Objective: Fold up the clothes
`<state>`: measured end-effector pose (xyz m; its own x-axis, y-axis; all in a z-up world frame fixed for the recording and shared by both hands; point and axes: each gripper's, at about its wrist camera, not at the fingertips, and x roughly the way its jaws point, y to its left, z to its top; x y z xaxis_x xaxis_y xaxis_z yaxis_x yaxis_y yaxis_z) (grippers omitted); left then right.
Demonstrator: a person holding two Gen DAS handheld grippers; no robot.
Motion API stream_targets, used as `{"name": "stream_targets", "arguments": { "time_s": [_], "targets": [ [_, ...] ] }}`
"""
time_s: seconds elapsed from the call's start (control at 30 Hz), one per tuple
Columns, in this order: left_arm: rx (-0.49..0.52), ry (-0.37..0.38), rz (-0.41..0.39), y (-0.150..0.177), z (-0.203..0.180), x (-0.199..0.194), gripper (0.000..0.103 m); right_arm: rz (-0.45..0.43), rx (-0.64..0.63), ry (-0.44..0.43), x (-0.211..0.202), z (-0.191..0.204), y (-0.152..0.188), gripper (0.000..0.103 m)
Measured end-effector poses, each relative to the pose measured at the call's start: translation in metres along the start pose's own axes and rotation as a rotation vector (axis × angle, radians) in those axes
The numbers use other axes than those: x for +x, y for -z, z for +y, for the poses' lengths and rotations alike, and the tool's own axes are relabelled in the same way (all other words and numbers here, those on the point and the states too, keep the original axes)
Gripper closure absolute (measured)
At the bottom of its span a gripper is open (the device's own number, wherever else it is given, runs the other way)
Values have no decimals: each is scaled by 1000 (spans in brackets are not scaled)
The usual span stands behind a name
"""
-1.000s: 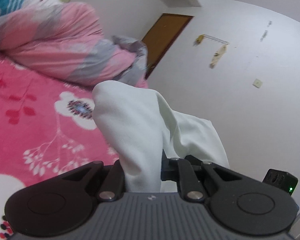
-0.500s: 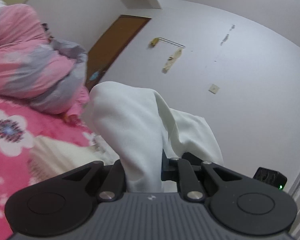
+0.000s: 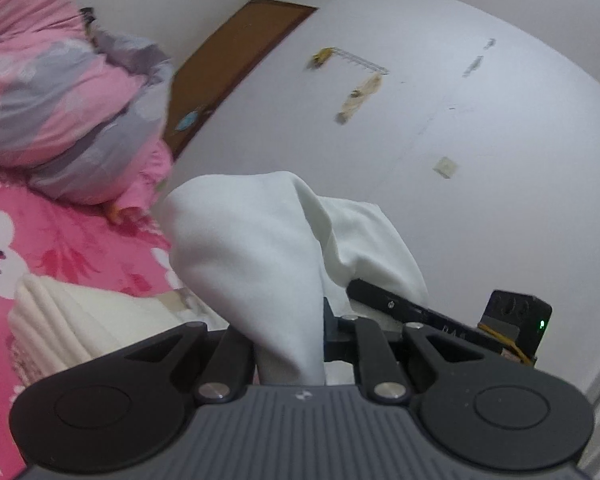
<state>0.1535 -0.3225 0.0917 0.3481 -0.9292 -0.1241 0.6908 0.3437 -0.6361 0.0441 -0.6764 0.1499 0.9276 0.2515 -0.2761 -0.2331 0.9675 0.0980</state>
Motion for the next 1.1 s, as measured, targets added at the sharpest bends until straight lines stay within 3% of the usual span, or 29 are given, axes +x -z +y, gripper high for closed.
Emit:
{"name": "stream_targets", "arguments": {
  "time_s": [0.23, 0.47, 0.57, 0.6, 0.63, 0.7, 0.83, 0.97, 1.1],
  "targets": [
    [-76, -99, 34, 3, 81, 37, 91, 116, 89, -109, 103, -50, 39, 83],
    [-66, -167, 67, 8, 123, 49, 87, 196, 132, -174, 155, -70, 67, 82],
    [-95, -219, 132, 16, 146, 53, 67, 298, 213, -175, 182, -92, 88, 71],
    [-115, -215, 133, 17, 153, 51, 63, 340, 246, -169, 190, -97, 95, 57],
    [-131, -215, 131, 18, 158, 47, 60, 333, 260, -159, 185, -99, 94, 50],
    [-126, -234, 93, 13, 155, 31, 47, 320, 287, -139, 175, -102, 92, 48],
    [-90, -282, -9, 2, 145, -7, 47, 235, 261, -78, 137, -98, 78, 29],
    [26, -282, -41, -17, 119, -4, 47, 117, 138, -21, 107, -76, 53, 32],
    [37, -284, 71, -25, 115, 45, 48, 127, 67, -19, 135, -53, 34, 59]
  ]
}}
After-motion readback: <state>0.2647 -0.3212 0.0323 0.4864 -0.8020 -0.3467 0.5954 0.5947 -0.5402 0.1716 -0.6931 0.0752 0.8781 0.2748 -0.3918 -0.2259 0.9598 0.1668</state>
